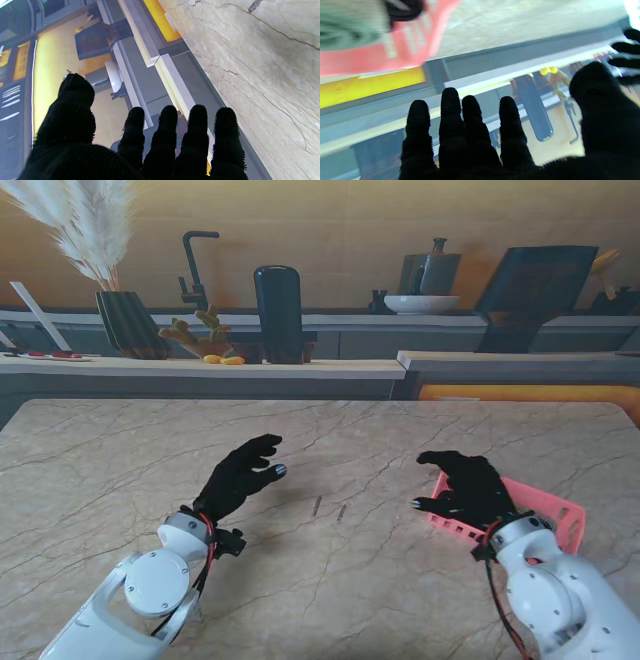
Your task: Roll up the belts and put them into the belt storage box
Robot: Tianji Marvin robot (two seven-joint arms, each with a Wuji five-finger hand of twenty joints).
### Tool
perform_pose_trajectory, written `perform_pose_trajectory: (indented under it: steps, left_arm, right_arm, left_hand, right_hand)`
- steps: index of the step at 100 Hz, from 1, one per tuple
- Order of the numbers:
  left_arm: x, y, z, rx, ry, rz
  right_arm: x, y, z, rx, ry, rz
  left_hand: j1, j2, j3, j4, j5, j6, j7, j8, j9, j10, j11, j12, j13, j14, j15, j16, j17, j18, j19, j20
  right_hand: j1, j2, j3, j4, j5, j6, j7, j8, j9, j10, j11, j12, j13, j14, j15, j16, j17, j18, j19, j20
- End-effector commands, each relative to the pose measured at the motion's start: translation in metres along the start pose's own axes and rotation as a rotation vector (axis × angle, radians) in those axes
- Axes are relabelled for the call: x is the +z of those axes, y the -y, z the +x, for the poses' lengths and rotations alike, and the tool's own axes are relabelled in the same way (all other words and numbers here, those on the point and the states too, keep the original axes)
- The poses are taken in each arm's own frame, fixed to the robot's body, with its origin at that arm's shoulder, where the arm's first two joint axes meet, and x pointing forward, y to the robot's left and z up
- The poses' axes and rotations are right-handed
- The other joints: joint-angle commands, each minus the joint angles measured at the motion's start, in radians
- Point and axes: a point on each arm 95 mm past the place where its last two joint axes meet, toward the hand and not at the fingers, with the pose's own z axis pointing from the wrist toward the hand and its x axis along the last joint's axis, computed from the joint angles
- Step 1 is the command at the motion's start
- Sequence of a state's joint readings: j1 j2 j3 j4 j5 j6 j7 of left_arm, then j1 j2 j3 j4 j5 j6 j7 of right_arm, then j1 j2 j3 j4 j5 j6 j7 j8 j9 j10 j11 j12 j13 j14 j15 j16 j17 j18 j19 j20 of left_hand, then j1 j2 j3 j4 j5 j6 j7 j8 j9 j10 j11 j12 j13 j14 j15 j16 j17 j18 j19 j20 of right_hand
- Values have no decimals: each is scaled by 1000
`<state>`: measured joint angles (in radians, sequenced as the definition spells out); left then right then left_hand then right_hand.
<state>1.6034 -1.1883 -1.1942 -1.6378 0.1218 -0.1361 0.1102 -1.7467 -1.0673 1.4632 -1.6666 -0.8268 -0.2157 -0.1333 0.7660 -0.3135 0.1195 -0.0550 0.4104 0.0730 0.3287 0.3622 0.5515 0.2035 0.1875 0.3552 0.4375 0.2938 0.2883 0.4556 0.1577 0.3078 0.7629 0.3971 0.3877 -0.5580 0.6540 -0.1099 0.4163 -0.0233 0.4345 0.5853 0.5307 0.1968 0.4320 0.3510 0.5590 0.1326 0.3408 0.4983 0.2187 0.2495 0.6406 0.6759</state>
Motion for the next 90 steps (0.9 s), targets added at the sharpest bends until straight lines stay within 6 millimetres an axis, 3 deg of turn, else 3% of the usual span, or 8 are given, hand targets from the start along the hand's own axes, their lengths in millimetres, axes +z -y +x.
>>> perform_pose_trajectory:
  steps: [1, 17, 24, 36, 65, 90]
  left_arm:
    - [-7, 3, 0, 3, -6, -17]
    - [-16, 10, 2, 13, -15, -66]
    - [-19, 12, 2, 32, -20, -84]
    - [-23, 14, 2, 67, -26, -100]
    - [-29, 13, 7, 51, -52, -76]
    - [-31, 13, 9, 59, -60, -72]
  right_arm:
    - [11, -3, 28, 83, -54, -45]
    - [18, 3, 54, 297, -105, -85]
    - [18, 6, 63, 365, -134, -113]
    - [16, 13, 72, 448, -170, -131]
    - [16, 32, 71, 510, -123, -122]
    - [16, 33, 73, 508, -132, -107]
  left_hand:
    - [-26, -21, -34, 16, 32, -17, -24, 17, -49, -1, -40, -22, -46, -36, -36, -30, -28, -26, -55, -32]
    - [-19, -5, -85, 20, 58, -17, -71, 23, -86, 8, -82, -57, -98, -38, -94, -73, -67, -58, -173, -80]
    - [-22, 2, -102, 22, 51, -16, -89, 20, -94, 9, -93, -67, -109, -37, -108, -86, -75, -66, -215, -96]
    - [-25, 12, -119, 25, 14, -12, -120, 11, -109, 9, -105, -77, -122, -40, -122, -99, -79, -73, -258, -111]
    - [-22, 13, -125, 27, 13, -12, -124, 4, -92, 15, -101, -79, -107, -29, -116, -101, -57, -63, -264, -107]
    - [-19, 18, -125, 26, 23, -13, -119, 4, -83, 17, -100, -78, -99, -24, -110, -100, -51, -60, -259, -100]
  right_hand:
    - [0, 2, -18, 46, -41, -12, -22, -10, -14, -21, -27, -11, -24, 7, -53, -29, 7, -31, -41, -17]
    - [-9, 3, -20, 44, -52, -10, -37, -21, -9, -33, -80, -35, -56, 2, -126, -75, -3, -64, -102, -38]
    - [-40, -2, -25, 37, -43, -7, -44, -29, 21, -72, -113, -51, -66, -6, -149, -93, -7, -70, -131, -50]
    - [-80, 15, -38, 30, -42, -5, -55, -37, 27, -66, -142, -62, -75, -11, -168, -109, -10, -73, -156, -62]
    - [-71, 22, -46, 33, -34, -17, -51, -34, 38, -59, -147, -57, -65, -6, -164, -110, -6, -60, -159, -62]
    - [-59, 33, -61, 37, -32, -21, -46, -32, 51, -57, -143, -51, -58, -8, -159, -104, -7, -57, -158, -57]
